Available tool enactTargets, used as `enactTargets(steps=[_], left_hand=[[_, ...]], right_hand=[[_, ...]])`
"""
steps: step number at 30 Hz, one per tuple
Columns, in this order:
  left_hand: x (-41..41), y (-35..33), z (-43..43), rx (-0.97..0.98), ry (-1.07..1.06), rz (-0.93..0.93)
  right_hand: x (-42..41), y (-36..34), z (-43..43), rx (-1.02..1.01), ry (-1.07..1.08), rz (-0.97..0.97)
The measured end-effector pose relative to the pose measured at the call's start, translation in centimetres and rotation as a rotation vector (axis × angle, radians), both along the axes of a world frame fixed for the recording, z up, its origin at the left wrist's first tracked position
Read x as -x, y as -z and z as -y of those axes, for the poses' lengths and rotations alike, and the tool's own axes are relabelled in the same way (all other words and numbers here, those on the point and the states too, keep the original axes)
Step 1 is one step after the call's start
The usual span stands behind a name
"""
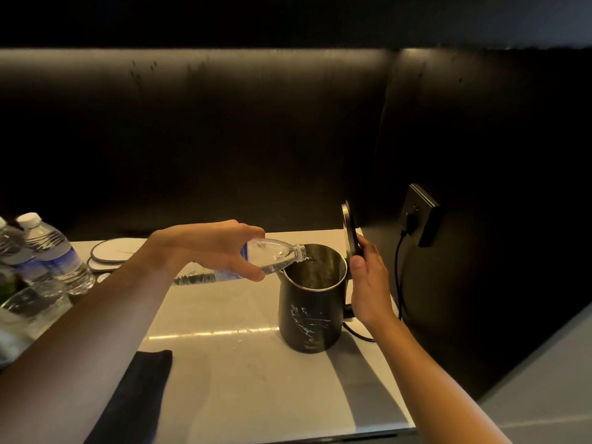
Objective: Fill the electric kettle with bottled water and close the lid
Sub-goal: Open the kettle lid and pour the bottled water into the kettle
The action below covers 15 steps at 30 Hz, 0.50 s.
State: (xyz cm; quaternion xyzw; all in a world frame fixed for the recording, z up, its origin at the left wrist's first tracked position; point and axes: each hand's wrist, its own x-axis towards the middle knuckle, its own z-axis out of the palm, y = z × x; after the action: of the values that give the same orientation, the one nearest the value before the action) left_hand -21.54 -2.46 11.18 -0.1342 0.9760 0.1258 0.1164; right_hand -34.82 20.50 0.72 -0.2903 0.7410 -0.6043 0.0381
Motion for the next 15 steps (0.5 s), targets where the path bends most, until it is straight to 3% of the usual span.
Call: enactTargets(steps=[15], left_hand=[[-0.43, 0.11, -0.33, -0.007, -0.026, -0.025]], right_hand=[[-0.07, -0.03, -0.09, 0.012, -0.003, 0.007]])
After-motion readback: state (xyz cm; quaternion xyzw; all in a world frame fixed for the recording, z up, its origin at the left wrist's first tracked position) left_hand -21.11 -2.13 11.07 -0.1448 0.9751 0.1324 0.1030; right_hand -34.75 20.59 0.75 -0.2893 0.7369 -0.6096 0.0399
